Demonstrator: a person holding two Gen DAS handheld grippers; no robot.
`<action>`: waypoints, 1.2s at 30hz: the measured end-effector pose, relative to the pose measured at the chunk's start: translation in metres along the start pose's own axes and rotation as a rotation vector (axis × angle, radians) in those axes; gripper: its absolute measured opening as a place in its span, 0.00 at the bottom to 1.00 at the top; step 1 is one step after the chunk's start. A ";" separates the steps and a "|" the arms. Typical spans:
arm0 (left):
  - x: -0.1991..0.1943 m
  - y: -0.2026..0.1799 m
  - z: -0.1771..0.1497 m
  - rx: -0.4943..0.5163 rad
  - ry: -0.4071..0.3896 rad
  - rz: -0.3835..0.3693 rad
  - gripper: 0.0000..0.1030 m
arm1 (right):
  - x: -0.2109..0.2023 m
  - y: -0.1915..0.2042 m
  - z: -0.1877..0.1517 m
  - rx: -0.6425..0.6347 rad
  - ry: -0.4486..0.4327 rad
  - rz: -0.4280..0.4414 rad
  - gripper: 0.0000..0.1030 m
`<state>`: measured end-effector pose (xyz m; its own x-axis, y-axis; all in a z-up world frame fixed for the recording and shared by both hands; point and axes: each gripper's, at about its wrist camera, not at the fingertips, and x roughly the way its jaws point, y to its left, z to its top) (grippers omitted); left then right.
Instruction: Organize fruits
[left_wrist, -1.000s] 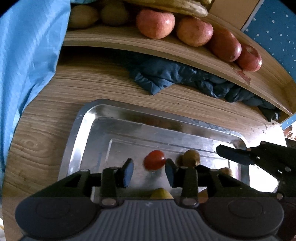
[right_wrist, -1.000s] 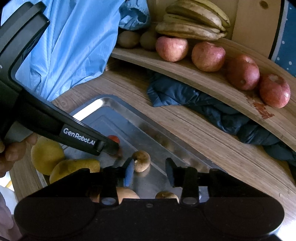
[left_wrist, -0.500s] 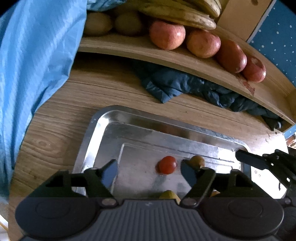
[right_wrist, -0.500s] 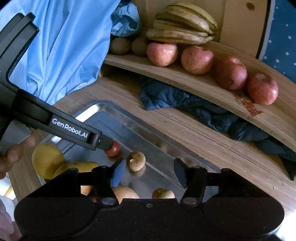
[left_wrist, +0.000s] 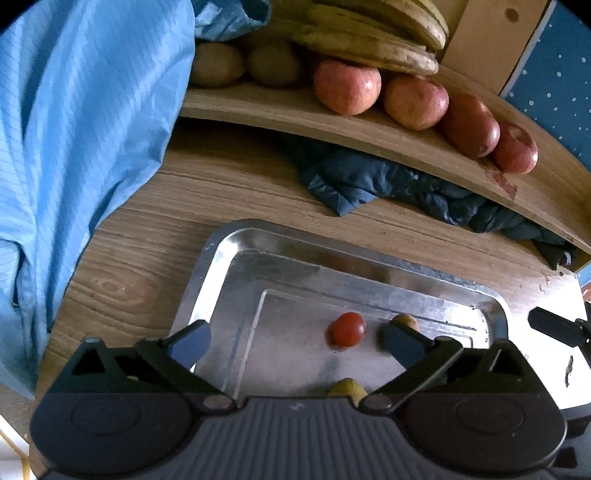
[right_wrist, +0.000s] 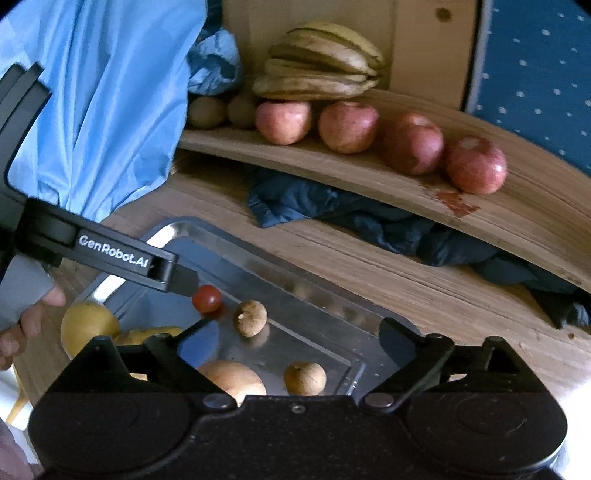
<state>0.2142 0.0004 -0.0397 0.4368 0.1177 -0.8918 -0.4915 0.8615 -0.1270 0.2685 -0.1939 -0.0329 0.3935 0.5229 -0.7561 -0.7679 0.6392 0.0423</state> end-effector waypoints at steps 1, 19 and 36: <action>-0.002 0.000 -0.001 0.000 -0.004 0.003 1.00 | -0.002 -0.001 0.000 0.009 -0.004 -0.004 0.95; -0.033 -0.004 -0.019 -0.024 -0.062 0.008 1.00 | -0.042 -0.011 -0.016 0.137 -0.058 -0.106 0.99; -0.058 0.002 -0.044 -0.076 -0.133 0.072 1.00 | -0.069 -0.005 -0.029 0.178 -0.095 -0.137 0.99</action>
<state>0.1547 -0.0259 -0.0075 0.4924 0.2464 -0.8348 -0.5780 0.8096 -0.1020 0.2306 -0.2496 0.0007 0.5397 0.4699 -0.6985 -0.6062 0.7927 0.0649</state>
